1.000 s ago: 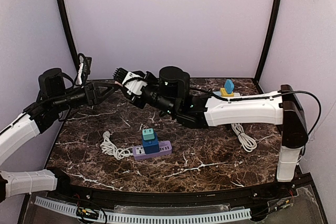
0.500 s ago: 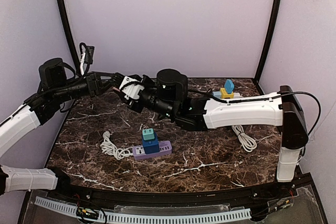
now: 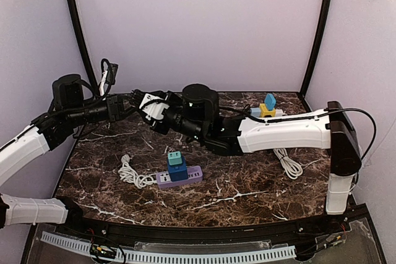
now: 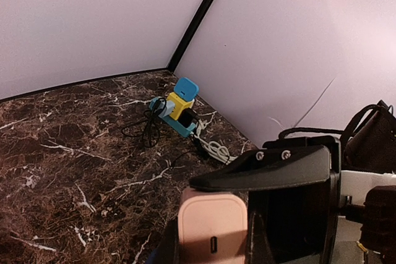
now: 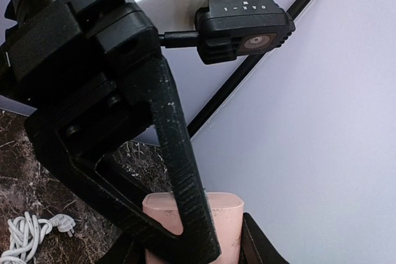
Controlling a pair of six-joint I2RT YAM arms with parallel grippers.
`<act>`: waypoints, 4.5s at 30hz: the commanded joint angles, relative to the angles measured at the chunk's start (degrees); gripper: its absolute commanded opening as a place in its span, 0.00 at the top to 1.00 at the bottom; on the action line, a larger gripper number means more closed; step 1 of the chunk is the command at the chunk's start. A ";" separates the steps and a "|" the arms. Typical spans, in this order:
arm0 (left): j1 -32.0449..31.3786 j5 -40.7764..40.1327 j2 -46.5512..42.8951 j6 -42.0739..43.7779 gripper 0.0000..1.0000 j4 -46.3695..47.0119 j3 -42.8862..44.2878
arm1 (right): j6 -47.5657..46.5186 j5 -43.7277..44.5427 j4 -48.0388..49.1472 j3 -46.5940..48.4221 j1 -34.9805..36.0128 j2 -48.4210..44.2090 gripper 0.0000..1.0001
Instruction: Insert the plug
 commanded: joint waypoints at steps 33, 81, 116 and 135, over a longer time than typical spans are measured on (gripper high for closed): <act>-4.79 5.00 -0.30 49.04 0.99 -17.27 0.47 | 11.60 -50.29 -41.19 11.39 -10.71 0.94 0.42; -12.37 13.03 2.44 31.61 0.53 11.09 5.82 | 34.13 -43.67 16.23 -19.43 -11.03 -17.56 1.00; -13.18 -6.80 3.96 65.55 0.99 -15.01 5.41 | 13.48 -25.63 -34.15 -6.36 -10.16 -19.25 0.01; -13.46 -7.45 6.49 65.15 0.99 -14.60 6.40 | 12.21 -30.08 -34.92 -0.39 -8.22 -11.25 0.77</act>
